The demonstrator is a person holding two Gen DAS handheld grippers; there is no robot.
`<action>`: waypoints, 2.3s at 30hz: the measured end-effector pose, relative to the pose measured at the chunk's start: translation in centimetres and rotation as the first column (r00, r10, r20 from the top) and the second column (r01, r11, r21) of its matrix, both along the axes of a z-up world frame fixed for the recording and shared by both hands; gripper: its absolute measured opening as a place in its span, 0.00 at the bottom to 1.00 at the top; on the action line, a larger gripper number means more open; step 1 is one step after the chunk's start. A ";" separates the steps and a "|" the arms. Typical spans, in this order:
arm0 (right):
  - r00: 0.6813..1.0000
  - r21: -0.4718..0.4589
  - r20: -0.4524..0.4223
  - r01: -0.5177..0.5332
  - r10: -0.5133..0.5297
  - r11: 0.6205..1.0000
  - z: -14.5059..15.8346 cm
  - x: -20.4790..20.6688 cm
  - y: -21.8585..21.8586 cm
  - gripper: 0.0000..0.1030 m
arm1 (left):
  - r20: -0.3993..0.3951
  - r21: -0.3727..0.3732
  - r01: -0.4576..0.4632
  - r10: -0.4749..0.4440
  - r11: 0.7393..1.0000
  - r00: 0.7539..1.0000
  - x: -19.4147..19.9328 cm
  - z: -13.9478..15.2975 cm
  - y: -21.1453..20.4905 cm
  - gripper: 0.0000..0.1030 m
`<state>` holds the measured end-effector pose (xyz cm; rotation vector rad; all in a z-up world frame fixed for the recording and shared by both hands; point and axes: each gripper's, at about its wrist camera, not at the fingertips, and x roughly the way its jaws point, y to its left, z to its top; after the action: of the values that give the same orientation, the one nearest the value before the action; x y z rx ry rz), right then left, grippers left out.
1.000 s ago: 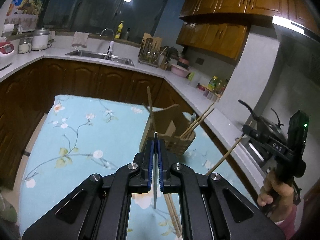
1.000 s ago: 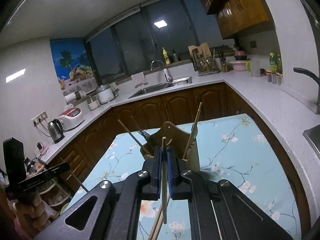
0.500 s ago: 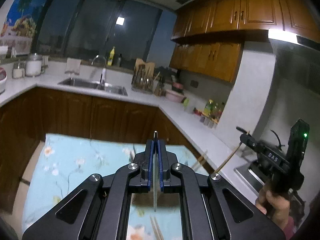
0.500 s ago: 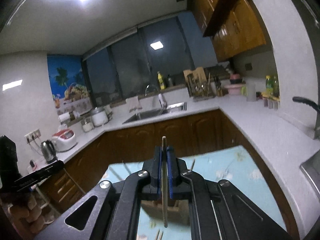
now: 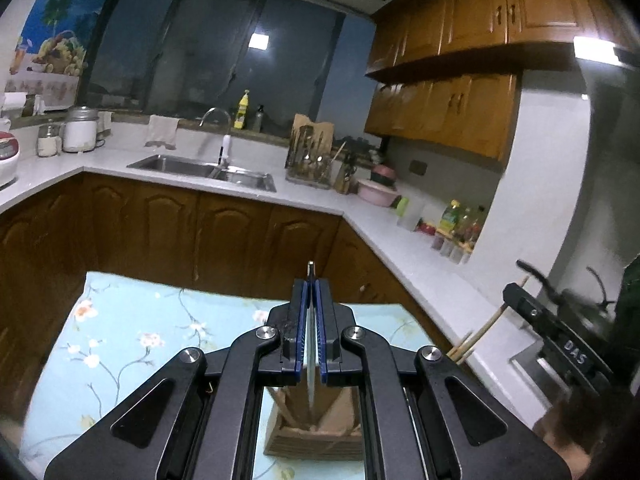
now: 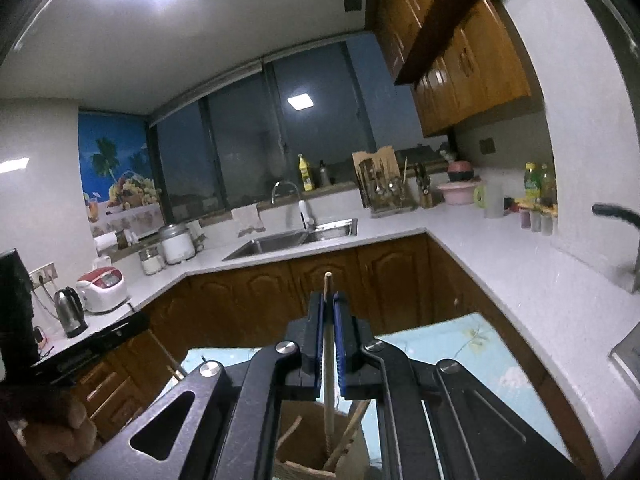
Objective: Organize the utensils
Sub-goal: 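Lower the metal chopstick into the holder with the left tool while the right tool releases its wooden chopstick, then move both tools back over the remaining chopsticks on the tablecloth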
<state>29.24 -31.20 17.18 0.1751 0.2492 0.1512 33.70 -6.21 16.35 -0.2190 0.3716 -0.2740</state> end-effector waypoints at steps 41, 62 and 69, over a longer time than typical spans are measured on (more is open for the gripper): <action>0.999 0.153 -0.021 -0.022 0.025 0.988 -1.8 -4.4 -3.3 0.90 | -0.035 -0.042 -0.050 0.048 0.998 0.998 -4.6 -1.7 2.8 0.81; 0.966 0.060 -0.252 0.081 -0.063 0.995 -11.4 -14.3 -6.5 0.99 | -0.278 -0.016 -0.087 0.080 0.996 0.957 -15.5 -12.1 5.5 0.89; 0.949 0.043 -0.310 0.074 -0.057 0.996 -14.0 -15.9 -6.5 0.98 | -0.339 0.018 -0.070 0.071 0.997 0.938 -16.7 -14.9 4.6 0.89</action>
<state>13.35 -37.68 3.14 0.2615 0.5512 0.0635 17.03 -1.59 1.45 -0.2745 0.7057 -0.1632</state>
